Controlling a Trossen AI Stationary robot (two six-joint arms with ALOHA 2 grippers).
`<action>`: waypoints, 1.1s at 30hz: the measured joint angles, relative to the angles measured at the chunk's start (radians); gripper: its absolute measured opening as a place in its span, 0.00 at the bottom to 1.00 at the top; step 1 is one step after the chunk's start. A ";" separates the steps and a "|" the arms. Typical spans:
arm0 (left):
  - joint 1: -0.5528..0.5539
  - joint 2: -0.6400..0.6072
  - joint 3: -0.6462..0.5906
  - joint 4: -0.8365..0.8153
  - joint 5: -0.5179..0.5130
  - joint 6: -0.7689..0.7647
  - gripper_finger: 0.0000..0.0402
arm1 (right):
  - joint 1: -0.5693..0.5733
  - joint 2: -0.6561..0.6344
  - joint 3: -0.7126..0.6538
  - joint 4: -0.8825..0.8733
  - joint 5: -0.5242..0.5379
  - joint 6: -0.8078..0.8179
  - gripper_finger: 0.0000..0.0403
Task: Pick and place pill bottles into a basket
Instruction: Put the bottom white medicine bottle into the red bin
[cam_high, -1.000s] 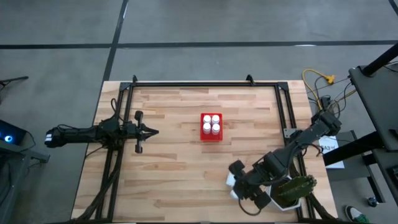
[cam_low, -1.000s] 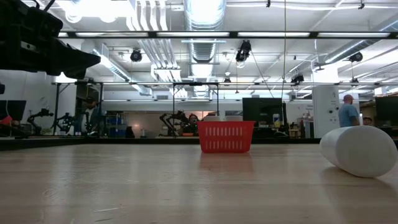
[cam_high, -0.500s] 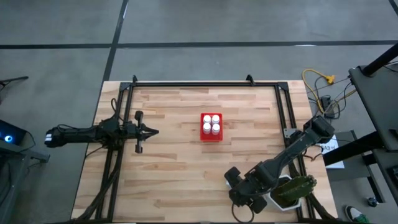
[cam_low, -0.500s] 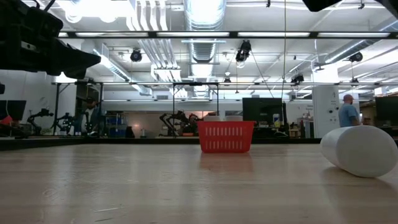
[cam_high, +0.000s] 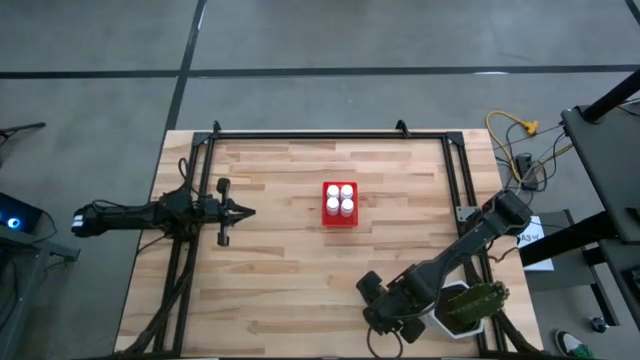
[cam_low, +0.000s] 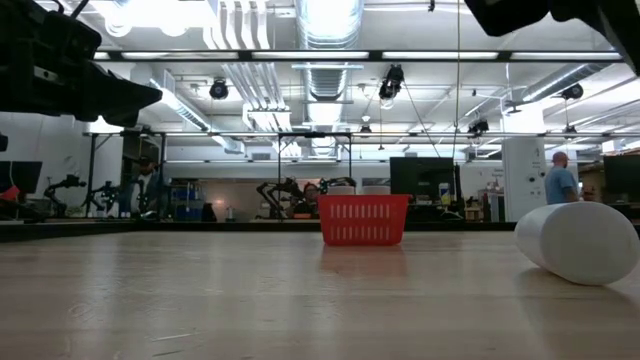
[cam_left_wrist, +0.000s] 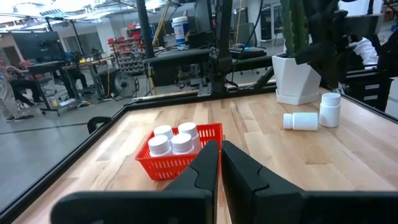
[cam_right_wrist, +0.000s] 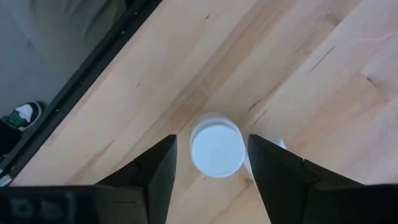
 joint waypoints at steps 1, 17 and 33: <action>0.000 0.000 0.000 -0.001 0.000 0.000 0.00 | 0.000 0.001 0.000 0.001 0.002 0.000 0.47; 0.000 0.008 0.000 0.000 0.000 0.000 0.00 | 0.000 0.022 0.000 0.000 0.032 -0.031 0.47; 0.000 0.016 0.000 -0.001 0.000 0.000 0.00 | 0.000 0.023 -0.019 0.001 0.032 -0.035 0.46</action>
